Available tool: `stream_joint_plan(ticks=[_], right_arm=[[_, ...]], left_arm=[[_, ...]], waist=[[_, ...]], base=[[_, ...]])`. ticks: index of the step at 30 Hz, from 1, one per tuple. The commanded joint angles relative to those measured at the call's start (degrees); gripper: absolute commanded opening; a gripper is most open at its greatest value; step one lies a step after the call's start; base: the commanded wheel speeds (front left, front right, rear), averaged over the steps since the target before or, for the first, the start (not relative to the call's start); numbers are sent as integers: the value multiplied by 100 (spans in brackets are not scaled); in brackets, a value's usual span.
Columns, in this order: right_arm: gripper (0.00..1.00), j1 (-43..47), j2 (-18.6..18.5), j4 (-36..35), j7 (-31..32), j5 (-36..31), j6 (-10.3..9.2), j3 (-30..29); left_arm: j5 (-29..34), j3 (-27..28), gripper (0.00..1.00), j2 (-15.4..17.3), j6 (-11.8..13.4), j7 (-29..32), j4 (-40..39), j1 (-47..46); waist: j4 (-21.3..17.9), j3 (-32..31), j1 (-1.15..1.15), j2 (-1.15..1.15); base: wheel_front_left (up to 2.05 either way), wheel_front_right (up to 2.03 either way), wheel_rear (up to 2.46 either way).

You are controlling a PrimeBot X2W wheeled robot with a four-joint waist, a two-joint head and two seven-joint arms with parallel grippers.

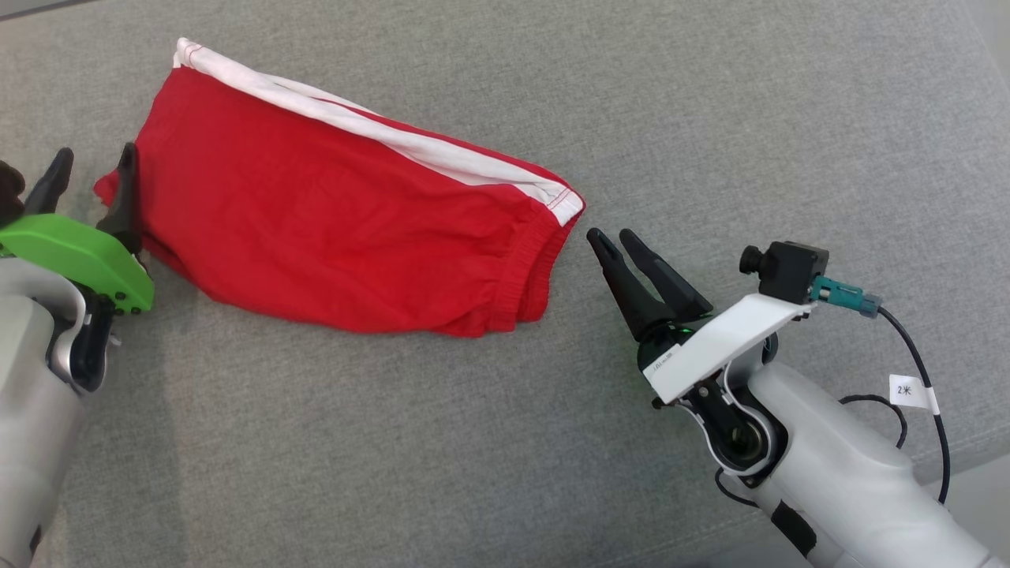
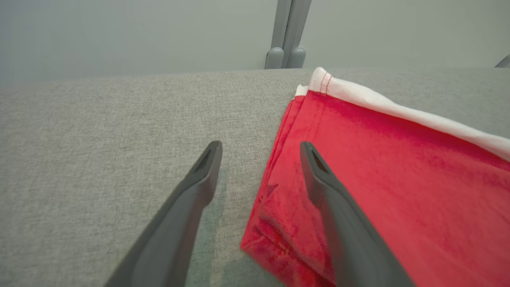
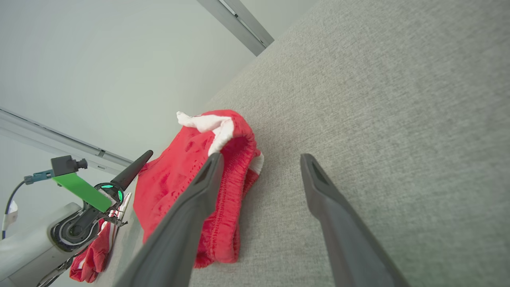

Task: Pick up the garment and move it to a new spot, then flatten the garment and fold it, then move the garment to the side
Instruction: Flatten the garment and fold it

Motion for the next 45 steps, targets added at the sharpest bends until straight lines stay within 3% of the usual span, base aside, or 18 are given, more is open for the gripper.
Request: stream_joint_plan(ticks=[1, 11, 21, 22, 23, 24, 36, 45], right_arm=[[100, 82, -40, 17, -23, -33, -7, -6], [100, 150, -111, 35, -23, -64, -7, 2], [100, 204, -116, 168, -23, -347, -7, -212], [100, 219, -103, 194, -23, -392, -7, -244], [100, 226, -95, 219, -23, -442, -7, -283], [100, 229, -90, 248, -23, -511, -7, -327], [100, 405, 66, 715, -23, -1472, -7, -966], [100, 642, 193, 960, -24, -1907, -7, -1350]], left_arm=[[-68, 41, 100, 0, 17, -30, -27, 105], [-375, 80, 100, -115, 17, -31, -28, 369], [-716, -373, 100, -220, 17, 186, 209, 535], [-771, -423, 37, -247, 17, 242, 245, 556], [-798, -460, 4, -261, 17, 259, 259, 561], [-821, -498, 0, -274, 17, 265, 273, 559], [-1147, -300, 0, -487, 17, -26, 322, 828], [-587, 995, 0, -785, 17, -24, -130, 1550]], waist=[[19, -29, 0, 0], [16, -62, 0, 0], [10, -133, 0, 0], [16, -153, 0, 0], [22, -167, 0, 0], [31, -185, 0, 0], [227, -512, 0, 0], [479, -893, 0, 0]], base=[[0, 0, 0], [0, 0, 0], [0, 0, 0], [0, 0, 0], [0, 0, 0], [0, 0, 0], [0, 0, 0], [0, 0, 0]])
